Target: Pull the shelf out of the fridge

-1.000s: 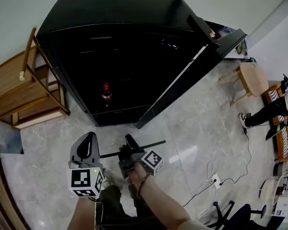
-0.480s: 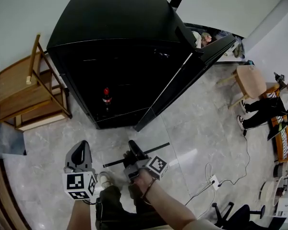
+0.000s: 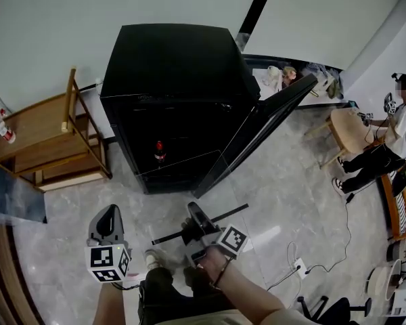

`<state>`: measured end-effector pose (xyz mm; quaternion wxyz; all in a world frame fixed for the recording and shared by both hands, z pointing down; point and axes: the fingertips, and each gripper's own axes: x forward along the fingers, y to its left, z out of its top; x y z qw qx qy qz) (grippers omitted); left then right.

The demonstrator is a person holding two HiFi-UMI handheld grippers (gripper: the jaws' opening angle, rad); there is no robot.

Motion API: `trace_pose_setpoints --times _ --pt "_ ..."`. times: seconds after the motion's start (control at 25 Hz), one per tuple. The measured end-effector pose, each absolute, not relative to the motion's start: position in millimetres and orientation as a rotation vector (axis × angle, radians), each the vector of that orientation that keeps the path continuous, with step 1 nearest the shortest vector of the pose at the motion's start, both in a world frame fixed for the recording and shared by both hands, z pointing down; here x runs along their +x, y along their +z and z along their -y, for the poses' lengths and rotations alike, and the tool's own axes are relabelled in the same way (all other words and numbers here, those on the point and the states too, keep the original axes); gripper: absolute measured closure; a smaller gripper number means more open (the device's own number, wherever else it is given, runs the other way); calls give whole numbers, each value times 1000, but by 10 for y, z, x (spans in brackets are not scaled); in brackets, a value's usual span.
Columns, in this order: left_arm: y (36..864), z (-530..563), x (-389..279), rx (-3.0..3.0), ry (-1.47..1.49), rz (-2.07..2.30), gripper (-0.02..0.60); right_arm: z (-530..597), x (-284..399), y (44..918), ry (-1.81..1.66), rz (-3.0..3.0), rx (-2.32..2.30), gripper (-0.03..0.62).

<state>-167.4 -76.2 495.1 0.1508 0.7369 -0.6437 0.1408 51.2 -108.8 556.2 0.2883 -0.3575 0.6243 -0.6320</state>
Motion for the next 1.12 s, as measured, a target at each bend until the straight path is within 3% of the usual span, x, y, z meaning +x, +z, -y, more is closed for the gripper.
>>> trace_pose_setpoints --times 0.64,0.96,1.12 --pt "3346 605 -1935 2196 366 1940 575 831 397 3482 -1567 -1909 -754 592" --pt "2822 631 -1980 2308 559 2014 575 988 471 2608 -1390 -1968 -740 592" --pt "2558 695 -1930 2343 412 1945 575 1096 578 2211 -1338 -1951 -724 592"
